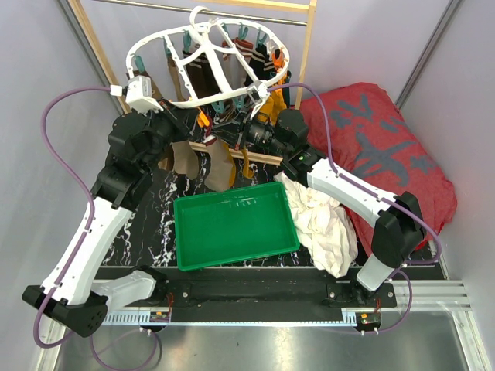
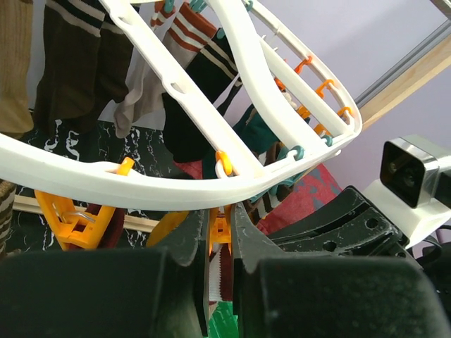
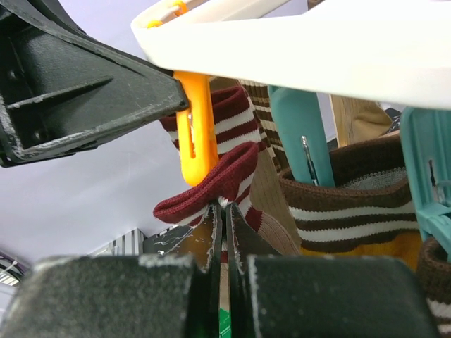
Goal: Clip the socks to the hanger
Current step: Clamp the sock onto the hanger.
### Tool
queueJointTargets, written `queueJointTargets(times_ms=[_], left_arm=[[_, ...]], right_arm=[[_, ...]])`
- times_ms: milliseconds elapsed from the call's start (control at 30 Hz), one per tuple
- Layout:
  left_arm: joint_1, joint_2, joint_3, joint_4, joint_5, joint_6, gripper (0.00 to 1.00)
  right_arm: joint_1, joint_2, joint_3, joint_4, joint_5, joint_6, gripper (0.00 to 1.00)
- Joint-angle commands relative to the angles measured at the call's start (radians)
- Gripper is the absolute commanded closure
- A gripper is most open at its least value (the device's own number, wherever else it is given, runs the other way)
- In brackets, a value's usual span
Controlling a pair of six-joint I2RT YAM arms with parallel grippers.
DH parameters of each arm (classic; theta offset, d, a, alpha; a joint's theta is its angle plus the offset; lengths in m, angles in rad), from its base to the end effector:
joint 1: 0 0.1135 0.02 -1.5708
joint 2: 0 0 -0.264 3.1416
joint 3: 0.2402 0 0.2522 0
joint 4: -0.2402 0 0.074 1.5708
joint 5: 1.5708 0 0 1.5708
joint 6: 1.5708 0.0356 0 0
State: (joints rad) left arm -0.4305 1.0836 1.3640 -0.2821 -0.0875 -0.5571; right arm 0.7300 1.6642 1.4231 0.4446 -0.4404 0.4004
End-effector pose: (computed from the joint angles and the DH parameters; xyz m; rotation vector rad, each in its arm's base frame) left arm 0.2055 -0.0909 0.4720 -0.1726 1.6074 -0.7020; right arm 0.2886 0.2786 0.3976 -0.6307 1.3648 1.2271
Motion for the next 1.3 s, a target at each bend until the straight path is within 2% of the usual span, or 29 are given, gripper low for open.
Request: queueJointTargets(times_ms=[0,267,533,967,1100,1167,1267], left_arm=[[0.001,-0.037,0.001,0.133,0.031,-0.027,0.94],[0.001,-0.039,0.000,0.138,0.032,-0.021,0.94],[0.001,-0.027,-0.019,0.118,0.006,0.054,0.94],[-0.001,-0.010,-0.017,0.124,0.063,0.063,0.94],[-0.001,-0.013,-0.019,0.124,0.074,0.057,0.85],[-0.001,-0.016,-0.017,0.123,0.075,0.056,0.77],[-0.001,-0.021,-0.019,0.121,0.074,0.059,0.72]], right_arm=[[-0.007,0.005,0.036,0.045,-0.027,0.014,1.00],[-0.007,0.005,0.037,0.029,-0.026,0.012,1.00],[-0.007,-0.004,0.057,0.031,-0.027,0.014,1.00],[-0.009,0.023,0.103,0.048,-0.029,0.038,1.00],[-0.009,0.025,0.108,0.051,-0.026,0.037,1.00],[-0.007,0.025,0.111,0.052,-0.024,0.037,1.00],[-0.009,0.023,0.114,0.055,-0.023,0.037,1.00]])
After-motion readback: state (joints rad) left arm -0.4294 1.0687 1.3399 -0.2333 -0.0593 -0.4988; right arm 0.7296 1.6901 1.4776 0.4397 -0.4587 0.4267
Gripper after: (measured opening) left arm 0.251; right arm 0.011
